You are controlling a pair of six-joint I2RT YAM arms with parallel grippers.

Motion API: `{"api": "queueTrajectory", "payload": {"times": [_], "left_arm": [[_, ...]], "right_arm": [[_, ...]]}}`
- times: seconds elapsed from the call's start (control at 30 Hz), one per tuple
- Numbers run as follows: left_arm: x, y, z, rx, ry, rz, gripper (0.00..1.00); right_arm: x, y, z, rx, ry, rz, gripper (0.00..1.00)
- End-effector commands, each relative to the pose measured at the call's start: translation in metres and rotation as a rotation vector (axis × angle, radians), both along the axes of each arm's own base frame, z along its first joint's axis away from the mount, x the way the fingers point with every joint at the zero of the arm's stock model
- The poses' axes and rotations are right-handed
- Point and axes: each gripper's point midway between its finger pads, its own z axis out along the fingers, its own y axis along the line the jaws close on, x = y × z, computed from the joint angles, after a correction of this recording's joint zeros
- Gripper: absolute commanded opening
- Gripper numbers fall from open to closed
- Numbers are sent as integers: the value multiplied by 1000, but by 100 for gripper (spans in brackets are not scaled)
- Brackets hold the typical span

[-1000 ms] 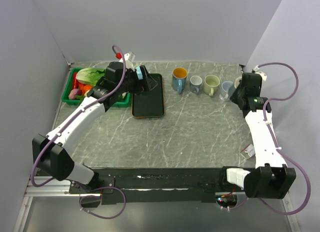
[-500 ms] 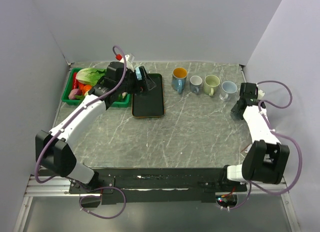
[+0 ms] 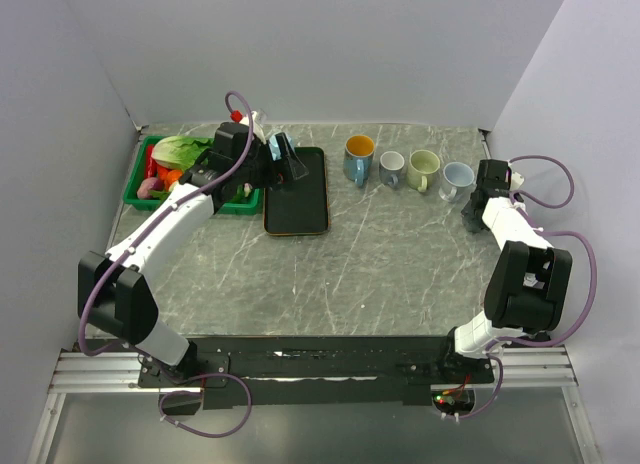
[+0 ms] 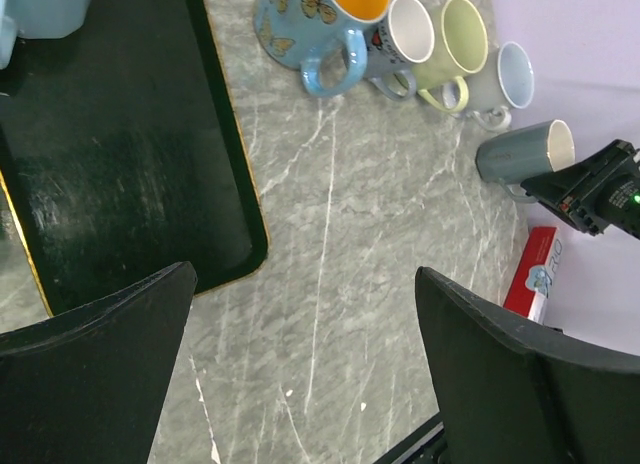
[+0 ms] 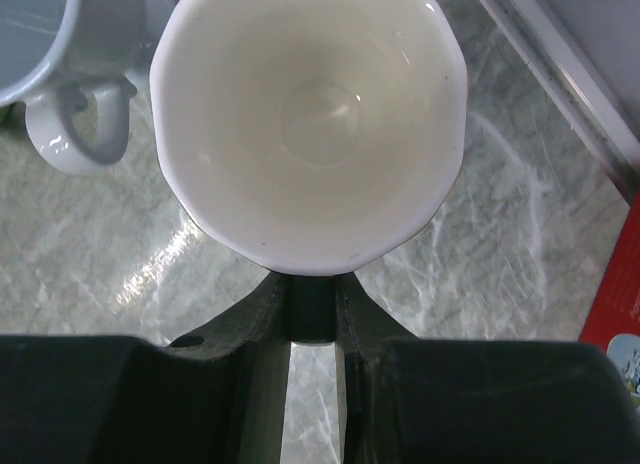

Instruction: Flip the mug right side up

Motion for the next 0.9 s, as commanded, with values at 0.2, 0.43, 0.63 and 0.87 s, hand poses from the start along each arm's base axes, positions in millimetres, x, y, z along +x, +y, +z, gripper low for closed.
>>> {"api": "queueTrajectory", "payload": {"times": [0.2,0.43,0.63,0.87], "left_arm": [[23,4,3,3,-4,13,96],[42,8,-3,40,-11,48,96],[70,21,-11,127,-38,145,96],[106,34,-41,272,-49,210,96]], "right_arm": [[22,-16,30,-62,-96,-38,46],[15,-18,53,-65,-119,-75,74],[4,-7,86,-17,-151,-90,90],[-8,32,133,71,-264,19,93]]}}
